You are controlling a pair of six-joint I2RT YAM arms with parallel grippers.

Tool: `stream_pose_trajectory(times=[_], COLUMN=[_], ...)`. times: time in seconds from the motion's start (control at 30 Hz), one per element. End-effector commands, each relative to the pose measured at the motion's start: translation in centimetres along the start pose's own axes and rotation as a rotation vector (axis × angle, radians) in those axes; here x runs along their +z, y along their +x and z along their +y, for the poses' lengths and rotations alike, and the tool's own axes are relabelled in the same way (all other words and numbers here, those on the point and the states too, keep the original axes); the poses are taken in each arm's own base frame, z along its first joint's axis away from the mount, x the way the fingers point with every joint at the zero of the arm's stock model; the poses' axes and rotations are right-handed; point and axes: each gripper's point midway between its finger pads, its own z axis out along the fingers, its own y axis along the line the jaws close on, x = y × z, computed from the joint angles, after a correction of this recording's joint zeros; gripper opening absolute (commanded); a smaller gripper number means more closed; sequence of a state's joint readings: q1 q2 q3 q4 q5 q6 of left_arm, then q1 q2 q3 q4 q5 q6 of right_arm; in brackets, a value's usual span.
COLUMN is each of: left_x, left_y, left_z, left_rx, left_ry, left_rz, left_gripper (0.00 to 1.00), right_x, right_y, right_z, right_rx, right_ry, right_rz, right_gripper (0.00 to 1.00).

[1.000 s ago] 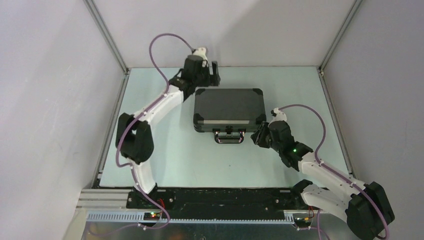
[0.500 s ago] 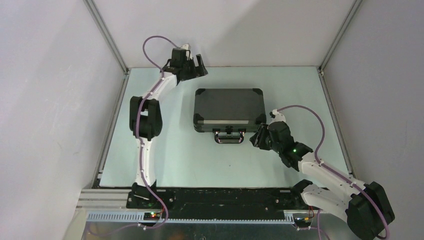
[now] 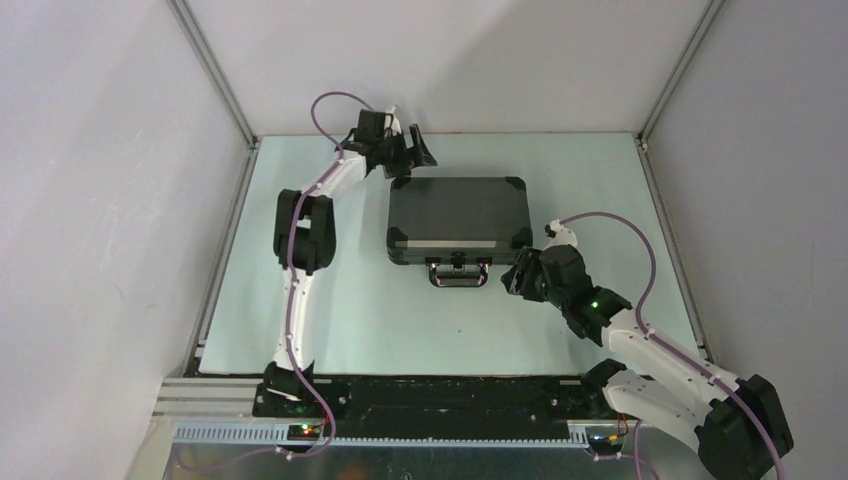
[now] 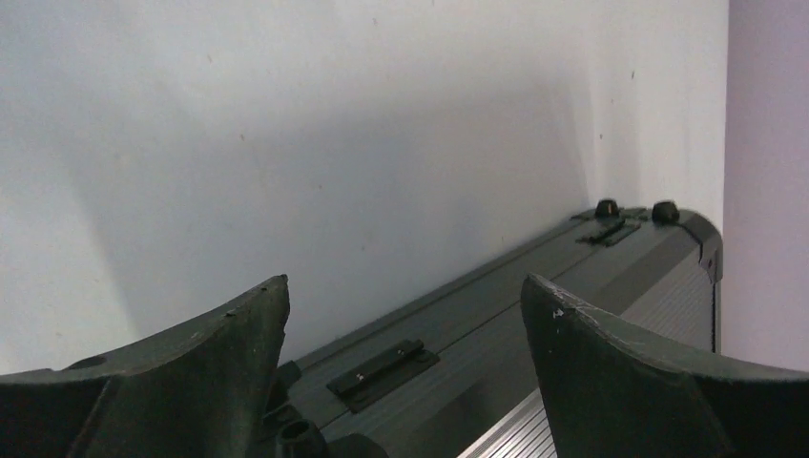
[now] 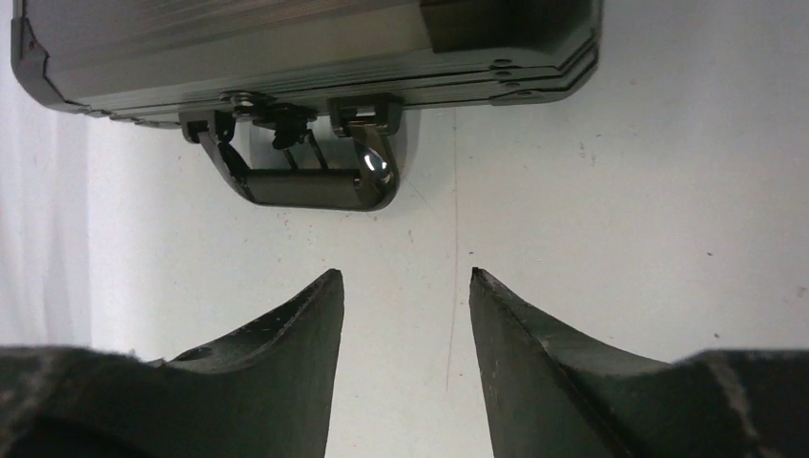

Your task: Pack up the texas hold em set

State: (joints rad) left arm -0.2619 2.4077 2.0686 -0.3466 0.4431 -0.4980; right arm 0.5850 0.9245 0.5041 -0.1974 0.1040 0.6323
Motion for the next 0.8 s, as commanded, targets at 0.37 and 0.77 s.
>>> stream_pose_trajectory(times=[0.37,0.77], left_x=[-3.1,-4.8], left_y=[9.5,19.1], left_z=[-3.1,-4.3], left_rx=[0.060,0.035], left_ry=[0.026,0.043], left_rz=[0.168,0.290], left_gripper=[0.93,0.85], right_x=[-0.4,-0.8], right_y=[-1.3,-1.8], right_z=[-5.2,-6.3], right_rx=[0.155,0.190], right_ry=[0.175,0.192], right_rz=[-0.021,-0.022], right_gripper=[0.66,0.66])
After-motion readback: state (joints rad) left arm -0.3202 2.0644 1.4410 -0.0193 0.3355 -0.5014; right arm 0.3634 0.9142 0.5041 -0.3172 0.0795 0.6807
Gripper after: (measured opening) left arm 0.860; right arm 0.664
